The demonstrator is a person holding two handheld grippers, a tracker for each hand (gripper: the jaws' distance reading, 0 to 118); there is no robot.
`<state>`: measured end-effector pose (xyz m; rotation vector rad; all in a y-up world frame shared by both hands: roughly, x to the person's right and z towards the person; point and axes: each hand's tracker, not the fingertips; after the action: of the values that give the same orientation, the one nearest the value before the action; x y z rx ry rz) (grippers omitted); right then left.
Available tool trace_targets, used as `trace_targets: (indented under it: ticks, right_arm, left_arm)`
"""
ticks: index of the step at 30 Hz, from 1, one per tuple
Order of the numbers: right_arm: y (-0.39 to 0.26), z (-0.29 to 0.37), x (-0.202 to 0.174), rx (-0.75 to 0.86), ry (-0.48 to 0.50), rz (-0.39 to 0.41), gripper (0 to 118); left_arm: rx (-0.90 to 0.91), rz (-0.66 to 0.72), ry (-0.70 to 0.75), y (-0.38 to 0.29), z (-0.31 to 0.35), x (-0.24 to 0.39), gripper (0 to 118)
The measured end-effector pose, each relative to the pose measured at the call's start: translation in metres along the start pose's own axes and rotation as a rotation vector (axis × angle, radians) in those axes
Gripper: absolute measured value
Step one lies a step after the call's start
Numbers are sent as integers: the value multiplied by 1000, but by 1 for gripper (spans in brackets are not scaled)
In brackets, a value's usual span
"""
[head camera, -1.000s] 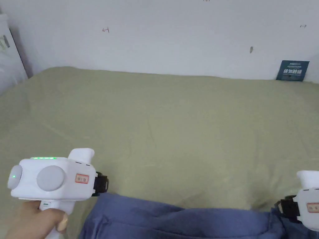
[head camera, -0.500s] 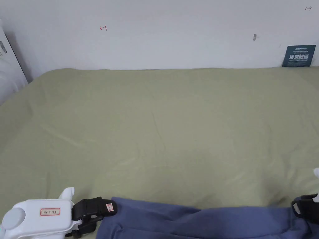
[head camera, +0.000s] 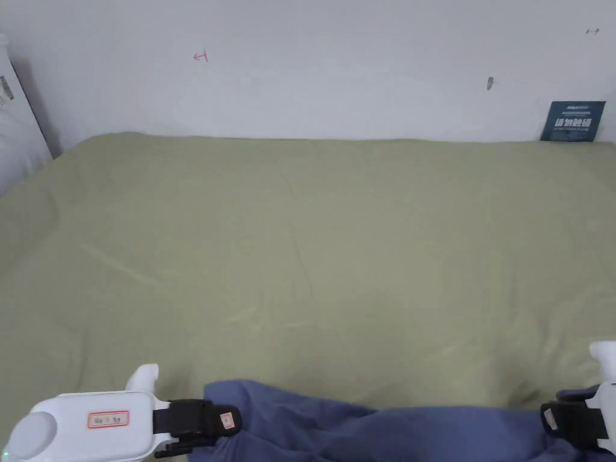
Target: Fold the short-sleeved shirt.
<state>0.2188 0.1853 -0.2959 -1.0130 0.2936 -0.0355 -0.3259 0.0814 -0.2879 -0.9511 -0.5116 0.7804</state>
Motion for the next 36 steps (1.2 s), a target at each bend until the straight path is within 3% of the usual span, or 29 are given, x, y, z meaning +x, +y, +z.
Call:
trace_targets:
  ticks: [6,11,17,18,19,21,22,24,26,27,28,33,36]
  right_arm:
    - [7,14,22,42,-25,-2,0]
    - [5,24,55,68,-33,-51,0]
    - [-4,29,84,78,-54,-101,0]
    - [-5,28,86,78,-58,-111,0]
    - [-6,27,91,70,-64,-120,0]
    - [-8,25,95,62,-69,-128,0]
    - [-9,25,97,60,-69,-131,0]
    - [-11,25,100,60,-67,-135,0]
    - [-12,26,99,60,-66,-138,0]
    - [-12,26,99,59,-68,-136,0]
    - [-12,27,99,59,-68,-134,0]
    - [-10,32,93,61,-70,-115,0]
    - [-8,35,88,72,-75,-103,0]
  left_arm:
    - [-6,-195,-56,12,-13,116,6]
    - [-140,-305,-73,-2,-91,173,6]
    - [-273,-284,-88,-28,-184,188,7]
    - [-298,-274,-87,-32,-196,184,11]
    - [-337,-256,-71,-38,-207,181,35]
    - [-381,-230,-54,-45,-216,172,94]
    - [-373,-217,-31,-49,-215,168,96]
    - [-302,-162,-41,-50,-206,158,86]
    - [-208,-77,-64,-47,-194,149,46]
    - [-143,-35,-73,-43,-187,146,19]
    - [-96,-14,-80,-42,-184,144,4]
    - [-101,26,-203,-54,-196,143,1]
    - [-176,27,-200,-72,-234,142,1]
